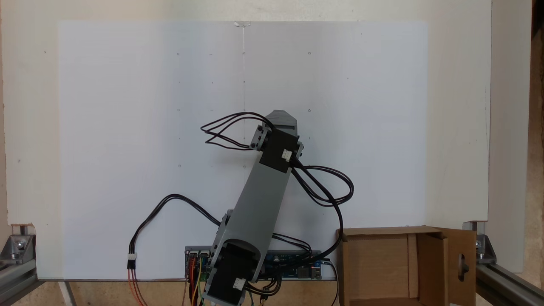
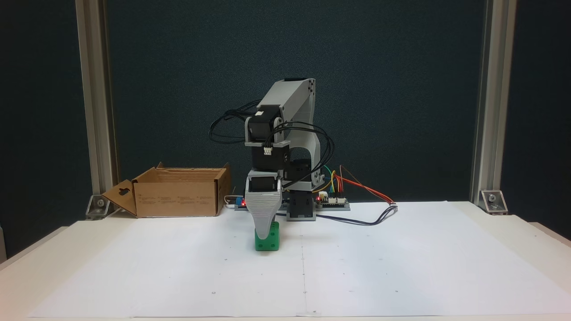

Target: Grasp a green dice and put it in the bin.

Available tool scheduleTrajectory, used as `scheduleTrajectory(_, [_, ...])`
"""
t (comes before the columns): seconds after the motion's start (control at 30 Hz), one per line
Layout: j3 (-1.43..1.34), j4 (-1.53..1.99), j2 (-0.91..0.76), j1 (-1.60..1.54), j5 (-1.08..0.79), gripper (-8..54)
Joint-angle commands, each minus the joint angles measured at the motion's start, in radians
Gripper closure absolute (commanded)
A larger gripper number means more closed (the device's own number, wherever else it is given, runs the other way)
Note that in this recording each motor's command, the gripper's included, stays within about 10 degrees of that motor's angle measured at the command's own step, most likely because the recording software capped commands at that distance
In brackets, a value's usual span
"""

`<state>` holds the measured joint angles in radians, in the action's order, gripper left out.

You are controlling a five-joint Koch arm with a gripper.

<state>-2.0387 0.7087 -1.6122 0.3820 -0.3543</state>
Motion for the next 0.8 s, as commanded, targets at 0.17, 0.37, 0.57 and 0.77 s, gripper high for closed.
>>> scheduleTrajectory(0.17, [-0.014, -0.014, -0.003, 0.0, 0.011, 0.8])
scheduleTrajectory(0.37, [-0.026, -0.018, -0.002, -0.005, 0.014, 1.5])
scheduleTrajectory(0.57, [-0.029, -0.046, 0.0, -0.005, 0.017, 1.7])
scheduleTrajectory(0.77, [-0.034, -0.084, 0.015, -0.002, 0.018, 2.4])
